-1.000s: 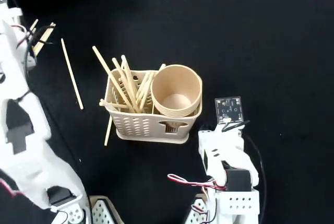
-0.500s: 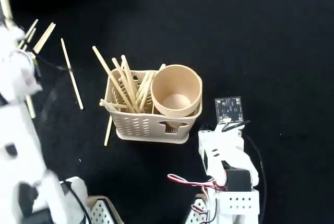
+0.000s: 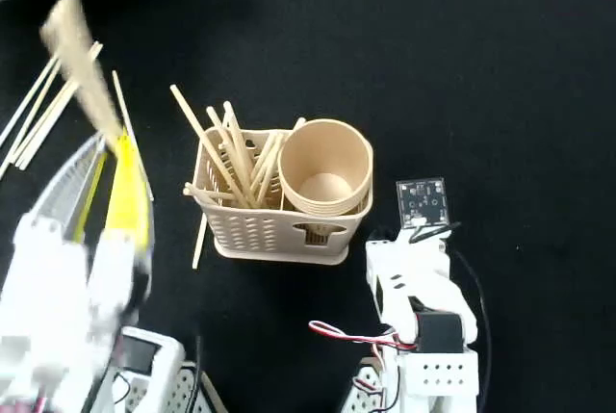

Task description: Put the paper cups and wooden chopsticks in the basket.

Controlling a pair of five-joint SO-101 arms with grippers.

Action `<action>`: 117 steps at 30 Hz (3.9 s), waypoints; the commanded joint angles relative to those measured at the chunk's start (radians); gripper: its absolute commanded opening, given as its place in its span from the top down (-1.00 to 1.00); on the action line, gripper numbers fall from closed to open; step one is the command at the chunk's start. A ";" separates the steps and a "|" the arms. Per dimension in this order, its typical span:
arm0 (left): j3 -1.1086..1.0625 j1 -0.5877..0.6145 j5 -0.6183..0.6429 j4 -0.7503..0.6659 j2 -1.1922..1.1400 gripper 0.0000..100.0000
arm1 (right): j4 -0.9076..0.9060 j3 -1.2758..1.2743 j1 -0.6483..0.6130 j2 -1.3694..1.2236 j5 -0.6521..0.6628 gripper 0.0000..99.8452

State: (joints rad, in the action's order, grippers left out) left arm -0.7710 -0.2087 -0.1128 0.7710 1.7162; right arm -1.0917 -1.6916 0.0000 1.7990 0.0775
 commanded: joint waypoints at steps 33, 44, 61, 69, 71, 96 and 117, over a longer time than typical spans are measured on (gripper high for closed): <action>-0.438 -0.019 0.269 -0.157 -0.052 0.84 | -0.008 0.005 -0.008 0.054 0.000 0.97; -0.027 -0.016 0.310 0.296 -0.066 0.53 | -0.008 0.005 -0.008 0.054 0.000 0.97; 0.415 0.624 0.325 0.376 -1.020 0.54 | -0.008 0.005 -0.008 0.054 0.000 0.97; 0.685 0.651 0.279 0.377 -1.557 0.54 | -0.008 0.005 -0.008 0.054 0.000 0.97; 0.769 0.651 0.278 0.377 -1.688 0.54 | -0.008 0.005 -0.008 0.054 0.000 0.97; 2.002 0.602 0.153 0.885 -2.868 0.90 | -0.008 0.005 -0.008 0.054 0.000 0.97; 1.363 0.584 0.141 0.914 -2.019 0.94 | -0.005 0.005 -0.008 0.054 0.000 0.97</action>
State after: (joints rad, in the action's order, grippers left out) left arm 0.8493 0.3959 0.0376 1.7453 -0.6099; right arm -1.0917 -1.6916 0.0000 1.7990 0.0775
